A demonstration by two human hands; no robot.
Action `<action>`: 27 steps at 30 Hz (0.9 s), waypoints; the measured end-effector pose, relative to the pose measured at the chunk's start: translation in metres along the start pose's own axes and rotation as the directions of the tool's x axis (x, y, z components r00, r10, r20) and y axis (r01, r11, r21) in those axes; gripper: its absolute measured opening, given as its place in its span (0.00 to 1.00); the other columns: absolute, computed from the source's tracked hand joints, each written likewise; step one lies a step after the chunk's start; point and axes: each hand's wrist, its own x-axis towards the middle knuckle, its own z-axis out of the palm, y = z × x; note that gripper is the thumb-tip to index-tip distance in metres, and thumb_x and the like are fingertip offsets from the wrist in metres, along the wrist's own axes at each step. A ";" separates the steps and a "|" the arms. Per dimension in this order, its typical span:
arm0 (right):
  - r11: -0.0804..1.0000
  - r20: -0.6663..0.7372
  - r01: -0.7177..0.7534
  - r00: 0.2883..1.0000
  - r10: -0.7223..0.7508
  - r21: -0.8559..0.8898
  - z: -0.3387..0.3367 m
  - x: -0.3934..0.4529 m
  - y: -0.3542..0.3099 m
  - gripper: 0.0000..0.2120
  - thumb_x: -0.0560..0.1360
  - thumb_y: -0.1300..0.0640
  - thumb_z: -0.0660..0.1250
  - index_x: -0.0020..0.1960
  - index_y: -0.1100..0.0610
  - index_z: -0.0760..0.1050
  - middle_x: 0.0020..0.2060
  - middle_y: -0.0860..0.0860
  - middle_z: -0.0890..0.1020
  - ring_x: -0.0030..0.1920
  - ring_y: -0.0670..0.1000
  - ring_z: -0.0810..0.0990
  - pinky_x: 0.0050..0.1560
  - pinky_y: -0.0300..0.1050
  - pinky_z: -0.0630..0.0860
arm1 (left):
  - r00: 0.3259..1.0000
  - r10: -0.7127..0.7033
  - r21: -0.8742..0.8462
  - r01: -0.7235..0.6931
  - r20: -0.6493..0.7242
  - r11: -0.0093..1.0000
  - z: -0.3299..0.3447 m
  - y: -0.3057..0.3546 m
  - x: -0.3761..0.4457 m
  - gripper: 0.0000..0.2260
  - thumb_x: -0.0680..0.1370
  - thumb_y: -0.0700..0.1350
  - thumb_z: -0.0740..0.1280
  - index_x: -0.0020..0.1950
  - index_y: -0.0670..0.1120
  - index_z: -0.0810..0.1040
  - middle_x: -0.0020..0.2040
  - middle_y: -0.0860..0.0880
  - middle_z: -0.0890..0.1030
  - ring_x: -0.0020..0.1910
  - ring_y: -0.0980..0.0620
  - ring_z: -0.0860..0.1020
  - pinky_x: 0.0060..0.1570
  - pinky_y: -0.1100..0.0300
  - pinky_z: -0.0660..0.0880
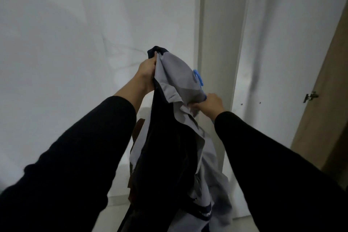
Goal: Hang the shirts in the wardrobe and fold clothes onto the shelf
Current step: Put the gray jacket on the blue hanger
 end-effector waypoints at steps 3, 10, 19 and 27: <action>0.999 -0.016 0.028 0.999 -0.028 -0.021 -0.004 -0.003 -0.002 0.09 0.74 0.56 0.68 0.39 0.61 0.74 0.40 0.58 0.77 0.43 0.55 0.76 0.41 0.42 0.70 | 0.997 0.024 0.023 -0.022 -0.074 0.999 0.001 0.002 -0.002 0.13 0.81 0.50 0.61 0.46 0.41 0.77 0.41 0.47 0.79 0.40 0.50 0.78 0.38 0.58 0.76; 0.975 -0.065 0.063 0.997 -0.050 0.211 -0.035 -0.012 -0.014 0.08 0.76 0.58 0.63 0.40 0.59 0.76 0.38 0.55 0.77 0.38 0.52 0.75 0.34 0.40 0.69 | 0.948 0.294 0.894 -0.023 -0.123 0.448 -0.008 -0.011 -0.004 0.13 0.80 0.45 0.55 0.56 0.40 0.75 0.56 0.40 0.78 0.48 0.44 0.74 0.46 0.56 0.69; 0.964 -0.075 0.207 0.977 -0.197 0.164 -0.062 -0.017 -0.055 0.06 0.77 0.60 0.60 0.44 0.58 0.76 0.36 0.52 0.76 0.38 0.52 0.75 0.38 0.41 0.71 | 0.865 0.501 0.912 -0.235 0.039 0.335 0.005 -0.077 -0.042 0.21 0.73 0.42 0.61 0.67 0.47 0.65 0.62 0.43 0.71 0.58 0.43 0.73 0.59 0.47 0.71; 0.969 -0.049 0.232 0.972 -0.229 0.089 -0.065 -0.025 -0.057 0.10 0.78 0.58 0.59 0.51 0.60 0.78 0.40 0.55 0.77 0.44 0.55 0.76 0.46 0.46 0.72 | 0.780 0.398 0.740 -0.606 0.482 0.291 0.020 -0.098 -0.066 0.40 0.67 0.60 0.72 0.73 0.57 0.57 0.69 0.59 0.68 0.67 0.59 0.68 0.65 0.58 0.69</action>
